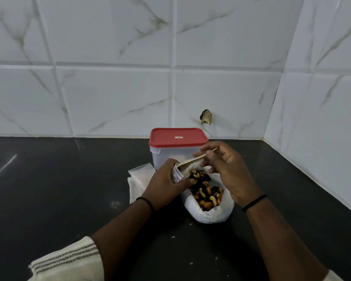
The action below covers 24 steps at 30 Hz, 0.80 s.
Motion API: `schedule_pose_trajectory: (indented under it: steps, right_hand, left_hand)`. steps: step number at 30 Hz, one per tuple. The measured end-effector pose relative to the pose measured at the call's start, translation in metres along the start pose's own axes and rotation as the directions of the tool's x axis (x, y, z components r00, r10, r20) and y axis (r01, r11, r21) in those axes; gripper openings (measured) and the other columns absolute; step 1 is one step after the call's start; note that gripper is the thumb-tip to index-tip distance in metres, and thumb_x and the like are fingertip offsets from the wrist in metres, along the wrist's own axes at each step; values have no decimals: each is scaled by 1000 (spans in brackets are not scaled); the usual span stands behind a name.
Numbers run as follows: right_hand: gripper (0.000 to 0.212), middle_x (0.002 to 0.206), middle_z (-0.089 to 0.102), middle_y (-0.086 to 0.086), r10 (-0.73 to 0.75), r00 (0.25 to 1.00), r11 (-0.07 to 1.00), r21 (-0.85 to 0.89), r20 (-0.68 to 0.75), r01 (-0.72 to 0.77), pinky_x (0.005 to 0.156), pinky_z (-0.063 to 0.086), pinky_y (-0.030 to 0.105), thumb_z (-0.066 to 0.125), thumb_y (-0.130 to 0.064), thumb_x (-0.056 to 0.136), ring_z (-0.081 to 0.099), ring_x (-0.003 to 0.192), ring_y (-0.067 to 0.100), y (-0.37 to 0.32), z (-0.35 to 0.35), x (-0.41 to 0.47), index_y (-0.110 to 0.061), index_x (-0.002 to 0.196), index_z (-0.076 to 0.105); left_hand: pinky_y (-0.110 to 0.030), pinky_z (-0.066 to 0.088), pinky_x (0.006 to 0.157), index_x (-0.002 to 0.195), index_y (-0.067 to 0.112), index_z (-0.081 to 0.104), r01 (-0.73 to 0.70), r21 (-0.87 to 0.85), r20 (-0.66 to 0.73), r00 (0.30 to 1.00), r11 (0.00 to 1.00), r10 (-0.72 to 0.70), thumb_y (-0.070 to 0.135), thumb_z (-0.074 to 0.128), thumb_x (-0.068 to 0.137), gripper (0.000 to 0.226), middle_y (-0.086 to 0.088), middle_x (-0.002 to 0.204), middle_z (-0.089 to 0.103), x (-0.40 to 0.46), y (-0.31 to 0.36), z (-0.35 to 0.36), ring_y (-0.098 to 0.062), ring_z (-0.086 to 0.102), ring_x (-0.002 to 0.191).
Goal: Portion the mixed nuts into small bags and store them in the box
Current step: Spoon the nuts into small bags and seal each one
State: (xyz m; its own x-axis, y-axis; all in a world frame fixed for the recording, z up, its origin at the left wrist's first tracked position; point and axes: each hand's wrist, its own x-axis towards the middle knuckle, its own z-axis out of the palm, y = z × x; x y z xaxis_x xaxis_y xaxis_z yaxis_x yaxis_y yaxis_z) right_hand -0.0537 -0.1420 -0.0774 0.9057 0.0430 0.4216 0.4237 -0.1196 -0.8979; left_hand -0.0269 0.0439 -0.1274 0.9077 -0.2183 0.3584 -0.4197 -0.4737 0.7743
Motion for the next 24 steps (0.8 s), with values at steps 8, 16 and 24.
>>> schedule_pose_trajectory:
  steps: [8, 16, 24]
  right_hand:
    - [14, 99, 76, 8, 24, 991, 998, 57, -132, -16, 67, 52, 34, 51, -13, 102, 68, 78, 27, 3, -7, 2, -12, 103, 66]
    - [20, 75, 70, -9, -64, 871, 862, -467, -488, -198, 64, 45, 24, 50, -20, 100, 66, 77, 6, 20, -24, 6, -29, 84, 57]
    - [17, 82, 66, -1, 171, 867, 814, -429, -468, -392, 66, 46, 31, 52, -27, 97, 63, 77, 18, 34, -27, 10, -17, 88, 63]
  left_hand:
    - [-21, 49, 73, 112, 25, 50, 2, -10, -1, 1000, 1000, -2, 39, 74, 82, 41, 9, 103, 62, -1, 1, -1, -4, 59, 90]
    - [-10, 40, 63, 112, 27, 49, 14, 35, -7, 1000, 999, -14, 41, 73, 82, 40, 13, 100, 59, -1, 2, -1, -1, 57, 82]
    - [-9, 39, 61, 111, 26, 50, 6, 51, -8, 1000, 999, -5, 41, 72, 83, 39, 12, 100, 59, -2, 2, -1, 1, 55, 78]
